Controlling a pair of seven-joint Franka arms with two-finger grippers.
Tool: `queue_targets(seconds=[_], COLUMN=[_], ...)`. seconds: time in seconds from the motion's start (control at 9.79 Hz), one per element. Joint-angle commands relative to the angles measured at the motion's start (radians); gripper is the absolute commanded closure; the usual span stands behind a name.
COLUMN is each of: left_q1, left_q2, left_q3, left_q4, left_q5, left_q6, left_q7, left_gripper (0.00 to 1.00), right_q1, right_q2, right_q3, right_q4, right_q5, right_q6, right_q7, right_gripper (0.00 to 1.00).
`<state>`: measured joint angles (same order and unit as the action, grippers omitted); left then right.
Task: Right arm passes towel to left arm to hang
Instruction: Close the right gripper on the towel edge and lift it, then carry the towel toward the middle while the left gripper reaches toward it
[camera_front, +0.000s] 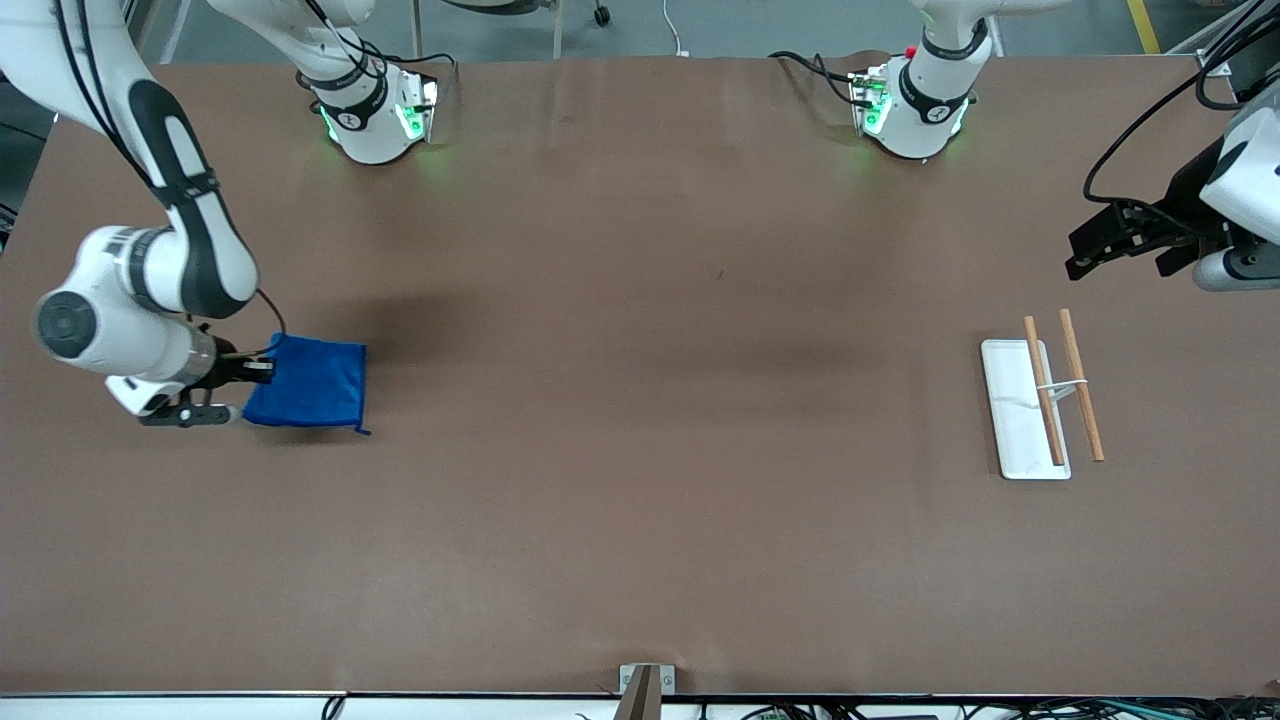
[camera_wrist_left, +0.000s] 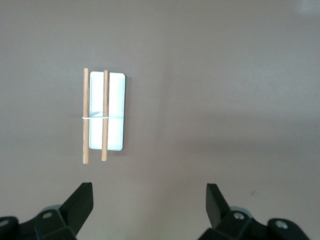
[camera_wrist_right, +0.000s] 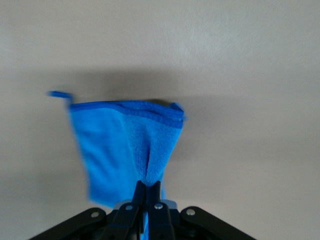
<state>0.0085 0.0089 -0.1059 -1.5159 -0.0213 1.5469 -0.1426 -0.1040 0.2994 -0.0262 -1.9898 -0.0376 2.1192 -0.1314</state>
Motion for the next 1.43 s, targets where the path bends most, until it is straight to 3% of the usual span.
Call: queue_targets(seconds=[0.0, 0.31, 0.51, 0.72, 1.12, 1.33], left_q1=[0.004, 0.004, 0.001, 0.004, -0.008, -0.056], left_q2=[0.014, 0.013, 0.003, -0.004, -0.015, -0.015], left_q3=[-0.003, -0.003, -0.003, -0.003, 0.12, 0.121], left_q4=[0.009, 0.01, -0.001, -0.004, -0.099, -0.154], left_q5=[0.011, 0.006, 0.004, -0.02, -0.389, -0.411], left_q6=[-0.024, -0.024, -0.022, -0.024, -0.033, -0.031], left_q7=[-0.017, 0.006, 0.027, 0.113, 0.264, 0.311], left_gripper=[0.01, 0.01, 0.01, 0.01, 0.0, 0.0], right_q1=[0.007, 0.085, 0.113, 0.142, 0.164, 0.165], right_q2=[-0.019, -0.017, -0.017, -0.014, 0.03, 0.034], right_q3=[0.021, 0.066, 0.121, 0.195, 0.466, 0.561], right_q4=[0.105, 0.236, 0.256, 0.259, 0.259, 0.269], right_q5=[0.03, 0.224, 0.508, 0.75, 1.245, 1.466], right_q6=[-0.153, -0.275, -0.251, -0.149, 0.215, 0.284], right_q7=[0.029, 0.032, 0.021, 0.032, 0.03, 0.016], right_gripper=[1.0, 1.0, 1.0, 1.0, 1.0, 1.0])
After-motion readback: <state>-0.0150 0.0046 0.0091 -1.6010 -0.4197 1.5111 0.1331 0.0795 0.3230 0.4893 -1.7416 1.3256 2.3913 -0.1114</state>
